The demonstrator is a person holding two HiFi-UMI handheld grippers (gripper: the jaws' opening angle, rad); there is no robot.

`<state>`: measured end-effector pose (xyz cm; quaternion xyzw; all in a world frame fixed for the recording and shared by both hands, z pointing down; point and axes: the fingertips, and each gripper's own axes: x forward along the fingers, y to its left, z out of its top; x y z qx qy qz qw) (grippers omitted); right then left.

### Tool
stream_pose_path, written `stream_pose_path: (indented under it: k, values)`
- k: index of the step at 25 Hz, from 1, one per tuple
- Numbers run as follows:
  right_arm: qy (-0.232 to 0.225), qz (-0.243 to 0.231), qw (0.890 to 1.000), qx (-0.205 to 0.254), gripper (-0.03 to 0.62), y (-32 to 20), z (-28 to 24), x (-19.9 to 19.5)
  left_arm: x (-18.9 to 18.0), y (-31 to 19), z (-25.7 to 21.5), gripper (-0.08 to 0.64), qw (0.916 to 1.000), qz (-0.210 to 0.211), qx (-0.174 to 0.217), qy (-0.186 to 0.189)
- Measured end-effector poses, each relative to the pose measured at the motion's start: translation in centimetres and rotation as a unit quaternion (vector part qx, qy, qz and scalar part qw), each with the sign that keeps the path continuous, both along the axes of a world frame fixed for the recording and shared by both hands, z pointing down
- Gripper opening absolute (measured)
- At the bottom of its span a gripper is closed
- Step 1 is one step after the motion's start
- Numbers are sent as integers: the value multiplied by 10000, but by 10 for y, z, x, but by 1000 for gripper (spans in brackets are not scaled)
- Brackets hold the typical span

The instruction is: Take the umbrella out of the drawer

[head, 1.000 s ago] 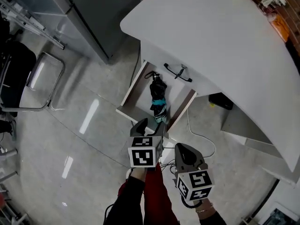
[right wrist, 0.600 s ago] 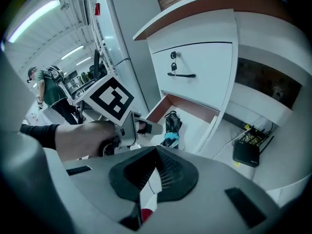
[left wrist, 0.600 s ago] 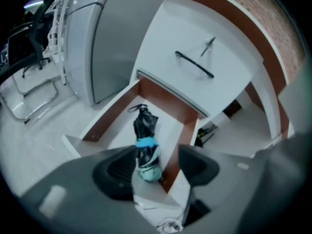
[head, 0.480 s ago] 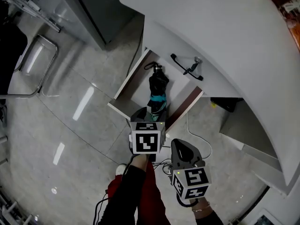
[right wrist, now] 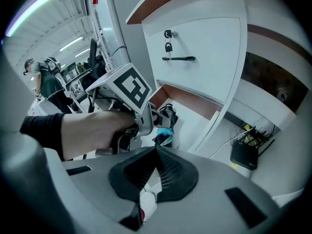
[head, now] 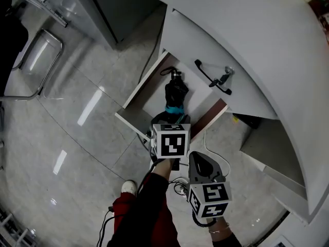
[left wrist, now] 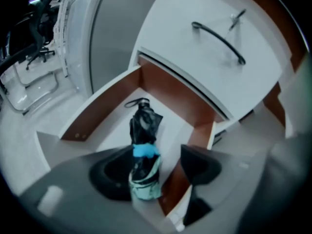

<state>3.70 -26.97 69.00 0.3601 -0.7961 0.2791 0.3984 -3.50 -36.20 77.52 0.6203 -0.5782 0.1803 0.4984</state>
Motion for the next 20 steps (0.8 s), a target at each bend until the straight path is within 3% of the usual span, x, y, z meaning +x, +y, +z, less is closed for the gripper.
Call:
stream_pose_path:
  k: [13, 20]
  values:
    - [141, -58, 9997, -172, -2, -23, 27, -7, -8, -26, 57, 304, 9984, -332, -460, 37]
    - [266, -131, 9991, -313, -2, -29, 39, -6, -9, -35, 85, 304, 9975, -228, -676, 20]
